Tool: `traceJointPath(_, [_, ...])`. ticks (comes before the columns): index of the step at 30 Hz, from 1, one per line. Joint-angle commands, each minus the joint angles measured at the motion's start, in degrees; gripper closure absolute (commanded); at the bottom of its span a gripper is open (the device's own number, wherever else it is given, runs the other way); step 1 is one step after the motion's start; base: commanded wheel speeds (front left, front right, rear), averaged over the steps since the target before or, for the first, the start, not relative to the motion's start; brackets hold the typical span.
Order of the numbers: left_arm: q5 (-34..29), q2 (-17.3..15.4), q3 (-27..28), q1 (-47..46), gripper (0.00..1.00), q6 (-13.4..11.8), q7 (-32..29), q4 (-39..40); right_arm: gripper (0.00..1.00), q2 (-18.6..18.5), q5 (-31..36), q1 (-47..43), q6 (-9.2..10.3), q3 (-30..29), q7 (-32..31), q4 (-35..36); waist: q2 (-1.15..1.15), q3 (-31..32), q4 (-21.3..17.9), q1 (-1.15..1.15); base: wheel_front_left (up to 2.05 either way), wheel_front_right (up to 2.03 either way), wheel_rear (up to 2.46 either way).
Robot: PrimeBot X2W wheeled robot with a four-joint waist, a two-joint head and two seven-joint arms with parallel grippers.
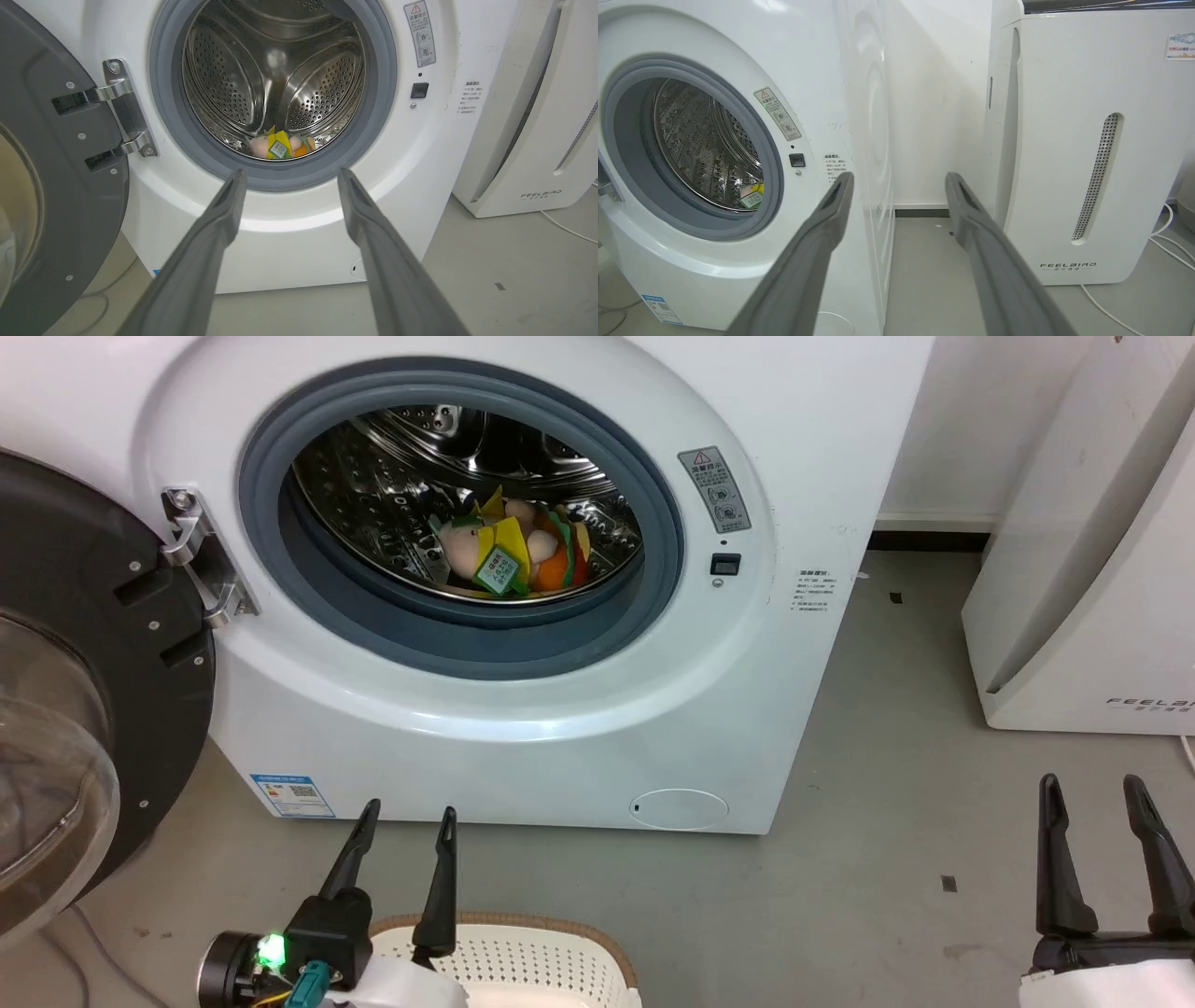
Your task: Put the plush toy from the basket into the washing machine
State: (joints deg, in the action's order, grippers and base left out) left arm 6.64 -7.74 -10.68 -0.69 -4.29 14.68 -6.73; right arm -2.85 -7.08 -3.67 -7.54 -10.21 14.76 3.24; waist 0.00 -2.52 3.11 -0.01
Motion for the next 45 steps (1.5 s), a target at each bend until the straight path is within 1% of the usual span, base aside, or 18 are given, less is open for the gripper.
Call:
traceJointPath(1, [-0.3, 0.2, -0.1, 0.6, 0.00, 0.3, 0.3, -0.1, 0.00, 0.0, 0.2, -0.9, 0.05, 0.1, 0.2, 0.1, 0.00, 0.0, 0.0, 0.01, 0.00, 0.00, 0.00])
traceJointPath(2, [0.0, 0.1, 0.0, 0.0, 1.00, 0.2, 0.0, -0.1, 1.00, 0.0, 0.0, 0.0, 0.00, 0.0, 0.0, 0.0, 0.00, 0.0, 0.0, 0.01, 0.00, 0.00, 0.00])
traceJointPath(45, [-2.1, 1.6, 3.4, 0.2, 1.00, 1.5, -4.7, 2.1, 1.00, 0.0, 2.3, 1.2, 0.02, 3.3, -4.7, -1.0, 0.00, 0.8, -1.0, 0.01, 0.00, 0.00, 0.00])
